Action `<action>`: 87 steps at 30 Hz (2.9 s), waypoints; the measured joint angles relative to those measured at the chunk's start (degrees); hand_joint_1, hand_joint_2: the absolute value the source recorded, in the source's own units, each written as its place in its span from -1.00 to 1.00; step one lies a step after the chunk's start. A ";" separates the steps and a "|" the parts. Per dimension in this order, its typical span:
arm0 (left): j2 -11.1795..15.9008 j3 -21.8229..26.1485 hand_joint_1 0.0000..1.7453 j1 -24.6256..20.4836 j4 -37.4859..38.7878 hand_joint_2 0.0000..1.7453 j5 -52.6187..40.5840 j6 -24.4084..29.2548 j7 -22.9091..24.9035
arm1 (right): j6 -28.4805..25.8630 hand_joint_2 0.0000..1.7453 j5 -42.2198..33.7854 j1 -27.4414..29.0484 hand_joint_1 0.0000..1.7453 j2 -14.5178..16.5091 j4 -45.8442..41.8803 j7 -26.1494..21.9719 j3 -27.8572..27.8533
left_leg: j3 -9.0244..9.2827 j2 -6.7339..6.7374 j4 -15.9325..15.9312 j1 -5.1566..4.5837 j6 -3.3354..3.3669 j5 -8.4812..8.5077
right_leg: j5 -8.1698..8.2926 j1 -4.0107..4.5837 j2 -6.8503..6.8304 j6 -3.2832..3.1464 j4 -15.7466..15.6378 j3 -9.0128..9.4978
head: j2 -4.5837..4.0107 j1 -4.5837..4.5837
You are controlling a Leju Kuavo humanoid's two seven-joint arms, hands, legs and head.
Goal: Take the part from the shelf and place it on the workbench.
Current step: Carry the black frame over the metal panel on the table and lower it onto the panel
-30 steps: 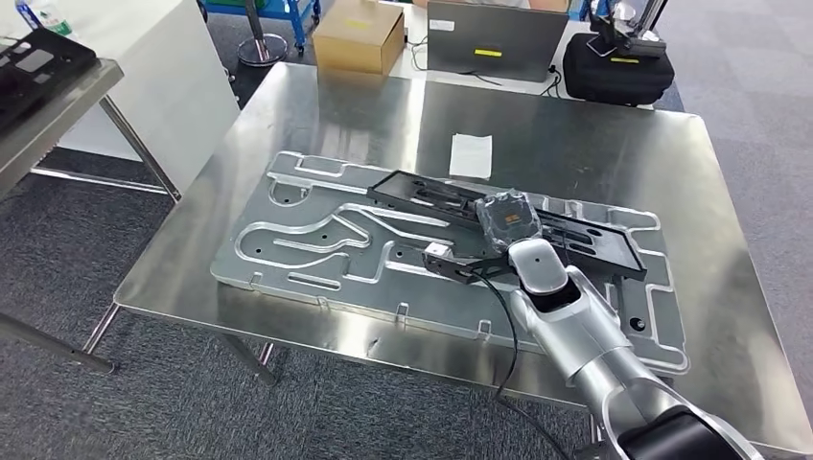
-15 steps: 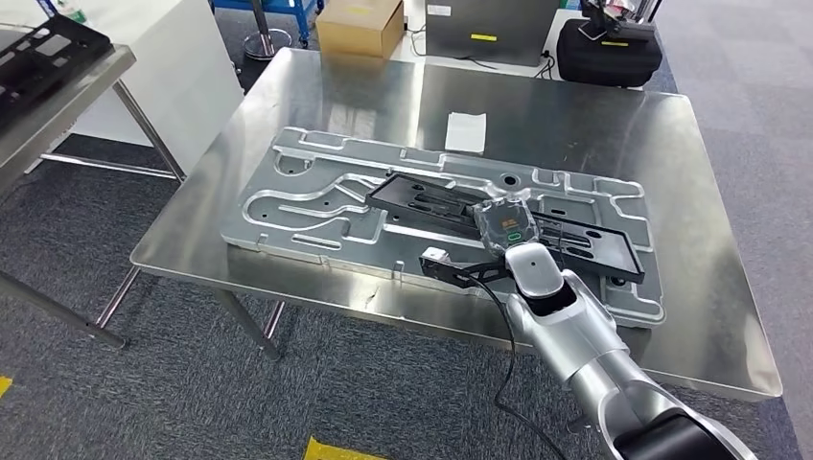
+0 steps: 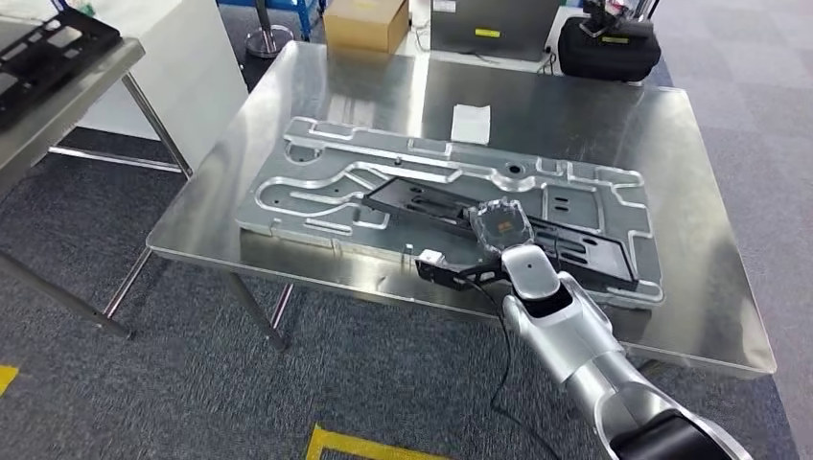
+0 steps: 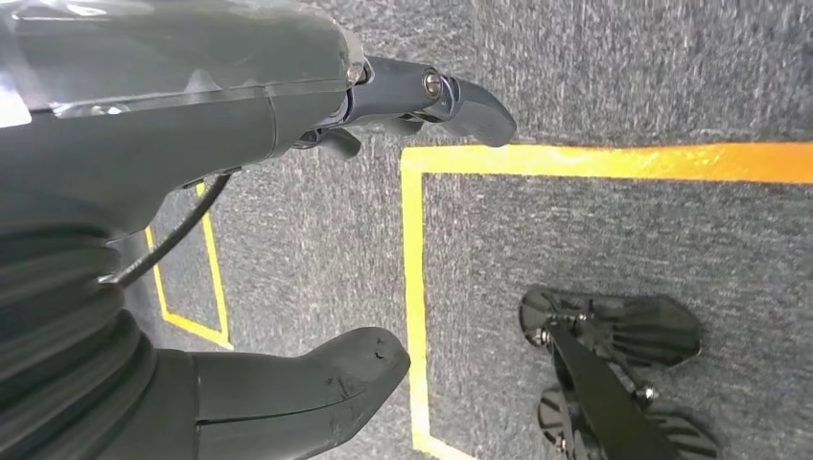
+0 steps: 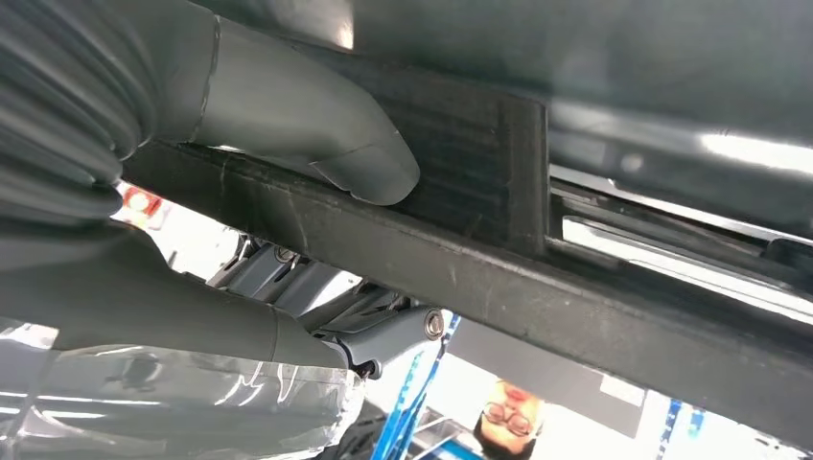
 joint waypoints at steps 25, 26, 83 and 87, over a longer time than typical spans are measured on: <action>1.45 -0.17 -1.00 0.97 0.02 1.00 -0.90 -0.08 -0.54 | 0.03 1.00 -1.29 0.43 1.00 1.65 0.71 -0.31 0.05 | 4.40 -0.10 -0.17 0.72 0.49 -4.14 | -4.94 -0.59 0.09 1.48 15.29 -10.77 | 0.00 0.55; 1.45 -0.17 -1.00 1.05 0.02 1.00 -0.90 -0.08 -0.54 | 0.04 1.00 -1.29 0.52 1.00 1.63 0.75 -0.32 0.05 | 5.49 -0.15 -0.37 0.63 0.47 -4.84 | -3.89 -0.40 0.10 1.13 13.41 -11.29 | 0.01 0.56; 1.33 -0.34 -1.00 0.39 0.24 -1.00 0.35 -0.28 -0.34 | 0.95 -1.00 -1.79 1.05 -1.00 2.74 2.95 -0.84 2.02 | -1.17 0.34 -0.59 0.70 0.99 1.95 | -3.93 -0.08 0.63 0.89 8.38 -5.94 | 0.00 0.31; 1.32 -0.32 -1.00 0.57 0.24 -1.00 0.35 -0.33 -0.34 | 0.95 -1.00 -1.79 1.18 -1.00 2.51 3.38 -0.77 2.02 | -2.79 0.24 -0.44 0.80 0.56 2.91 | -5.96 -0.98 0.39 1.81 13.84 -6.68 | 0.00 0.39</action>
